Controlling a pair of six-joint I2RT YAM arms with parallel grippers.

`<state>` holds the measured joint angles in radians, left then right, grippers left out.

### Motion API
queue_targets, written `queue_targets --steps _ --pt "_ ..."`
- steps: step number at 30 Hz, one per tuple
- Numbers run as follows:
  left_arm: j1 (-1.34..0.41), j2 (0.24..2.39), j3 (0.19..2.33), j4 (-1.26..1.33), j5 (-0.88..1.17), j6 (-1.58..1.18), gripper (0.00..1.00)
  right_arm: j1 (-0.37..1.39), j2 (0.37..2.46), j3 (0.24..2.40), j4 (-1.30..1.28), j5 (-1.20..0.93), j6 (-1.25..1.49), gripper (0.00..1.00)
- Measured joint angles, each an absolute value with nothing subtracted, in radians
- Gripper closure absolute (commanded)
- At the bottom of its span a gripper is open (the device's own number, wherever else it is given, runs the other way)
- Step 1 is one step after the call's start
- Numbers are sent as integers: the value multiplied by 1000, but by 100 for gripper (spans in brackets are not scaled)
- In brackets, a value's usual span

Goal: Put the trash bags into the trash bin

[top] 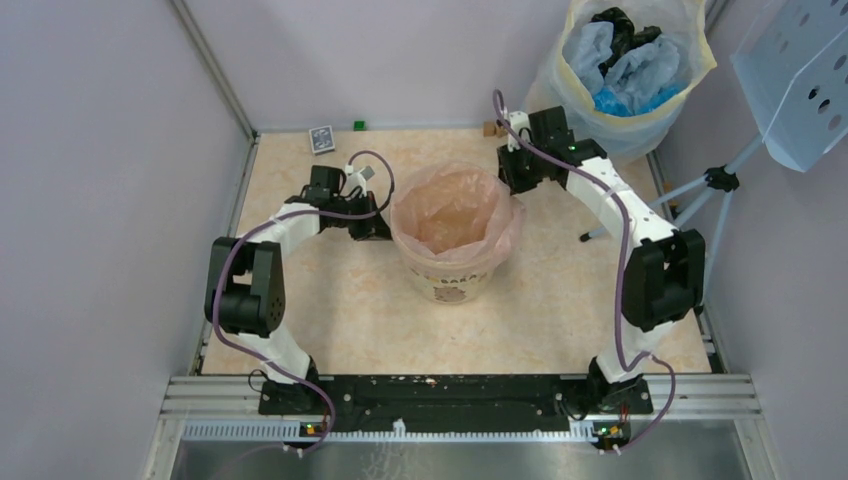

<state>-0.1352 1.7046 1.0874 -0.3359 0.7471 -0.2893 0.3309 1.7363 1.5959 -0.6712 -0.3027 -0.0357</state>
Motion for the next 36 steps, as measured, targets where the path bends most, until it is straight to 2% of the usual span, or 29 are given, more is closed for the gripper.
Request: queue_targets --steps 3,9,14,18,26,28,29,34,36 --pt "-135 1705 1083 -335 748 -289 100 331 1733 1562 -685 -294 4 49" --pt "-135 1704 1080 -336 751 -285 100 331 1594 1530 -678 -184 71 36" --pt "-135 1703 1077 -337 752 -282 100 331 1342 1483 -660 -117 107 35" --pt "-135 1703 1077 -337 752 -281 100 331 1196 1455 -659 -140 130 37" --pt "-135 1691 1077 -337 751 -280 100 332 1112 1313 -716 -302 174 42" --pt "-135 1691 1077 -337 751 -279 100 332 1112 1265 -725 -344 186 46" --pt "-135 1690 1077 -338 751 -277 100 332 1112 1244 -728 -363 190 52" --pt "-135 1684 1077 -338 749 -271 100 332 1107 1182 -740 -417 206 99" --pt "-135 1684 1077 -338 746 -269 100 332 1091 1162 -741 -424 215 100"
